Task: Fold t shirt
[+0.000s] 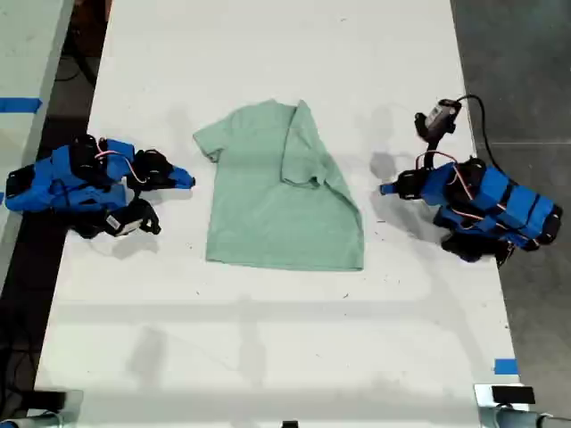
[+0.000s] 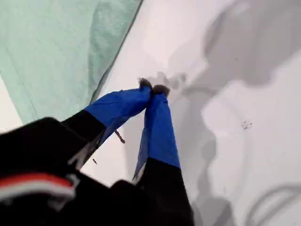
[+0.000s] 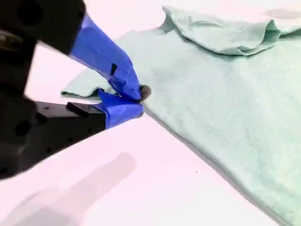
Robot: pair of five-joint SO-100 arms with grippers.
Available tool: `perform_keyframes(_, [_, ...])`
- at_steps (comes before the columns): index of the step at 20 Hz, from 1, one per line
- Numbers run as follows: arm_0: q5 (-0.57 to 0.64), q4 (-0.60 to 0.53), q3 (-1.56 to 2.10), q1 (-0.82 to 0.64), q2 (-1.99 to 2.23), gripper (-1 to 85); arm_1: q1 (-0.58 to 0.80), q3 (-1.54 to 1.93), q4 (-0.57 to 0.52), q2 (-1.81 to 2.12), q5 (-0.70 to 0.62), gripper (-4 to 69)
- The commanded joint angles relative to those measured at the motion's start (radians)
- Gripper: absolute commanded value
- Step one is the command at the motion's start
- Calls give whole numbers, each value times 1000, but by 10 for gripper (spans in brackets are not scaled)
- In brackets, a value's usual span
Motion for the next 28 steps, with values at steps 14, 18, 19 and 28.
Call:
perform_keyframes(14, [241, -26, -169, -232, 8, -2, 89, 8, -8, 11, 12, 10])
perform_keyframes(18, [106, -21, -420, -164, -255, -2, 91, 8, -9, 11, 9, 10])
perform_keyframes(19, [129, -12, -531, -186, -416, -2, 89, 8, -11, 11, 8, 10])
perform_keyframes(28, [617, 115, -1287, -586, -1560, 140, 86, 8, -14, 11, 2, 10])
